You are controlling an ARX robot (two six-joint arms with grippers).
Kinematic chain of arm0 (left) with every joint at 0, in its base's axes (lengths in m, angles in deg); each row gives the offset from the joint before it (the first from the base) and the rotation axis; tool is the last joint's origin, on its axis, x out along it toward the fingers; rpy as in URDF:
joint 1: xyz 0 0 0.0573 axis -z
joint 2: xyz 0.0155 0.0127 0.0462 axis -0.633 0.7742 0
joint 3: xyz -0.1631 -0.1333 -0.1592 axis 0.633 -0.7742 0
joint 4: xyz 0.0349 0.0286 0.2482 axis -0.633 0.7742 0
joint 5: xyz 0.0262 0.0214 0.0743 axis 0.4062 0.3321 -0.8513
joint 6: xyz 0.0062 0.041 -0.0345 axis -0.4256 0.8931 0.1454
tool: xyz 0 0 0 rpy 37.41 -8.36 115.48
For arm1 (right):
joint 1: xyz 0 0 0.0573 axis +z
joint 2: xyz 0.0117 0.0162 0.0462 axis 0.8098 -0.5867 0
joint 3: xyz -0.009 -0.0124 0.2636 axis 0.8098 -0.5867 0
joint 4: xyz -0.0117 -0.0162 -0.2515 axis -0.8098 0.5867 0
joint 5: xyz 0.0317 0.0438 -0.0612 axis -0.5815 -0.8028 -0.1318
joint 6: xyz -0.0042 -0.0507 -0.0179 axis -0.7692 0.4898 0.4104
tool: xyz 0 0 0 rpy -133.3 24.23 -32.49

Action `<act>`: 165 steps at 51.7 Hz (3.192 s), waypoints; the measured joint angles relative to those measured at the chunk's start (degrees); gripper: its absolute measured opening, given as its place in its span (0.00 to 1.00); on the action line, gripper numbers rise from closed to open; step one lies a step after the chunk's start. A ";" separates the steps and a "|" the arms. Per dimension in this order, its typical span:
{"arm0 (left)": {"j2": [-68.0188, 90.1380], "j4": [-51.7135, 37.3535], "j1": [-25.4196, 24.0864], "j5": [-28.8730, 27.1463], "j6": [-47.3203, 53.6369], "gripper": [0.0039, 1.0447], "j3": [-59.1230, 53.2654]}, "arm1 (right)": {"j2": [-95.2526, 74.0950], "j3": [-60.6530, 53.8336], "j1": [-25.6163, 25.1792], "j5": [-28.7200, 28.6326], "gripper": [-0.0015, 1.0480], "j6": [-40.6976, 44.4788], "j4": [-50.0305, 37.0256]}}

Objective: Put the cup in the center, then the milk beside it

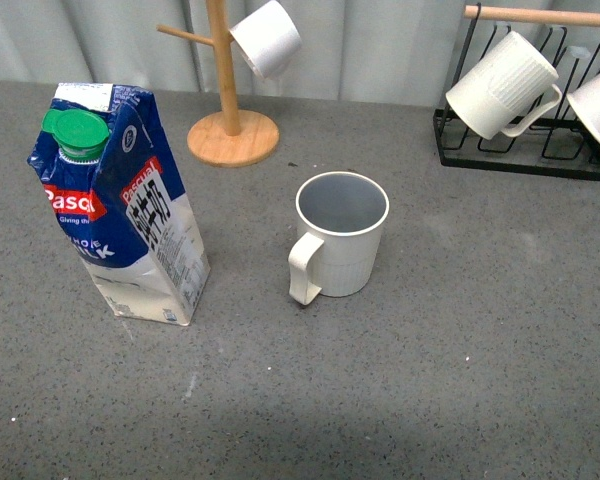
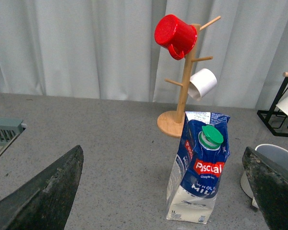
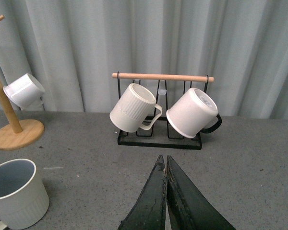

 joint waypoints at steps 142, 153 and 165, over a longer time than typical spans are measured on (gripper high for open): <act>43.67 -24.96 6.78 1.68 -4.57 0.94 3.58 | 38.71 -0.22 -0.02 -0.20 0.91 0.00 37.59; 55.08 -30.47 8.31 3.13 -3.61 0.94 5.22 | 38.71 -0.22 -0.02 -0.17 0.91 0.00 37.59; 63.41 -35.74 12.09 2.10 -2.75 0.94 6.69 | 38.71 -0.22 -0.02 -0.20 0.91 0.00 37.59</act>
